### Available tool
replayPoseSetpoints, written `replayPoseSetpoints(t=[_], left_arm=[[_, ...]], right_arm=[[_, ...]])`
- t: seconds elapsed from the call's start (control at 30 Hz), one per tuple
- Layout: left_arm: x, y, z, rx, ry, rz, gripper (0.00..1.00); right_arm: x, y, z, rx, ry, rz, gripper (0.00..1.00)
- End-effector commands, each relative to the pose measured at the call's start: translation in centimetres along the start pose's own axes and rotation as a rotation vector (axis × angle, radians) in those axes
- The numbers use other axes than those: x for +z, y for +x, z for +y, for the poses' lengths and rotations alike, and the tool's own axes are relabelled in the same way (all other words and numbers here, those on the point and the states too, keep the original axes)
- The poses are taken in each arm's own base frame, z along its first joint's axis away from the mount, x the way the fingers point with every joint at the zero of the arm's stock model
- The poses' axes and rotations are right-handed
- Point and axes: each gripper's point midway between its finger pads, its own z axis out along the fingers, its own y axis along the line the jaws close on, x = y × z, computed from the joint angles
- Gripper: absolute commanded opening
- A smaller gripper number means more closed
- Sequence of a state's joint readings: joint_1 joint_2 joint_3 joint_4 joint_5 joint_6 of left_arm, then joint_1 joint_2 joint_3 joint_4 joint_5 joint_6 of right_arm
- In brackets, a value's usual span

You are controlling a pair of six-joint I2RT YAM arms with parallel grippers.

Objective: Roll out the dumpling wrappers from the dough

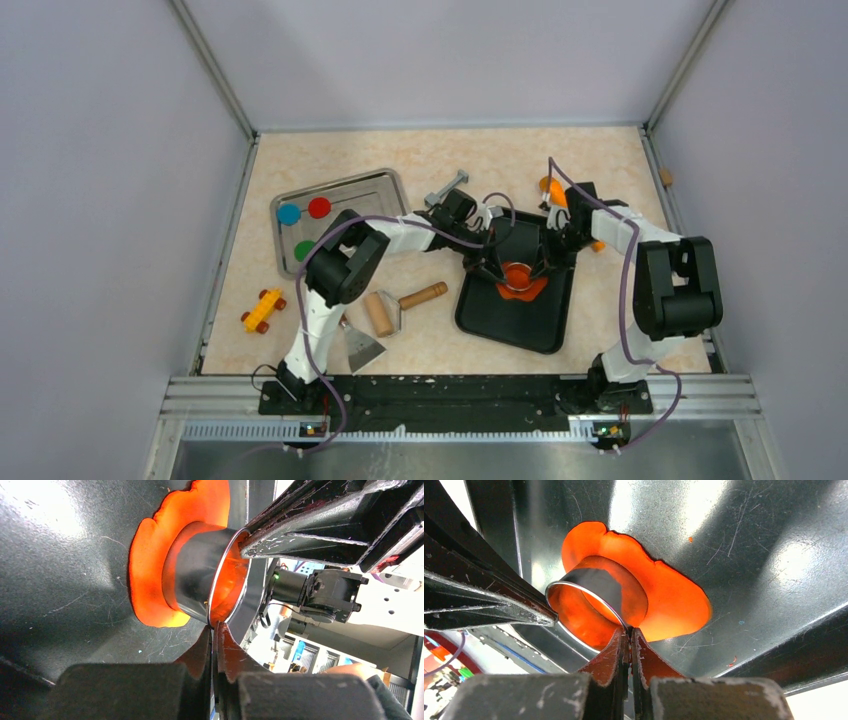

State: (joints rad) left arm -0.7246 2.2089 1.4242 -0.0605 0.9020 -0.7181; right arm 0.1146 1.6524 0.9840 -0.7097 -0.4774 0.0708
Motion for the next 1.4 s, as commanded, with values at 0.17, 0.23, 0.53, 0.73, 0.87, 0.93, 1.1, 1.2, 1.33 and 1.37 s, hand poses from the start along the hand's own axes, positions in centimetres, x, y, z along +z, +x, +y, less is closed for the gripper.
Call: replayPoseSetpoints(t=[0.17, 0.23, 0.53, 0.73, 0.87, 0.93, 1.1, 1.2, 1.33, 1.37], left_arm=[[0.4, -0.2, 9.1, 0.084, -0.338, -0.011, 0.0], [0.0, -0.4, 9.5, 0.081, -0.357, -0.012, 0.0], [-1.2, -3.3, 9.2, 0.141, -0.379, -0.062, 0.0], [-1.1, -5.3, 9.3, 0.18, -0.392, -0.093, 0.0], [-0.9, -5.6, 9.4, 0.186, -0.39, -0.088, 0.0], [-0.9, -5.8, 9.3, 0.191, -0.387, -0.089, 0.0], [-0.8, -5.3, 9.3, 0.175, -0.373, -0.077, 0.0], [-0.5, -3.9, 8.9, 0.142, -0.344, -0.051, 0.0], [0.1, -1.5, 7.6, 0.142, -0.296, 0.002, 0.0], [0.3, -1.1, 7.2, 0.153, -0.285, 0.008, 0.0]], right_arm=[[2.4, 2.1, -2.4, 0.105, 0.129, 0.1, 0.0], [2.6, 2.8, -2.6, 0.145, 0.138, 0.115, 0.0], [3.5, 7.2, -1.3, 0.301, 0.077, 0.193, 0.0], [3.7, 9.0, -0.3, 0.34, 0.043, 0.235, 0.0], [3.4, 10.3, 1.1, 0.378, 0.016, 0.27, 0.0], [3.3, 10.6, 1.7, 0.387, 0.007, 0.28, 0.0], [3.4, 8.6, 0.6, 0.35, 0.049, 0.232, 0.0], [3.4, 6.3, -0.6, 0.317, 0.072, 0.191, 0.0], [2.8, 2.4, -1.0, 0.145, 0.06, 0.134, 0.0], [2.7, 1.4, -1.0, 0.114, 0.062, 0.116, 0.0]])
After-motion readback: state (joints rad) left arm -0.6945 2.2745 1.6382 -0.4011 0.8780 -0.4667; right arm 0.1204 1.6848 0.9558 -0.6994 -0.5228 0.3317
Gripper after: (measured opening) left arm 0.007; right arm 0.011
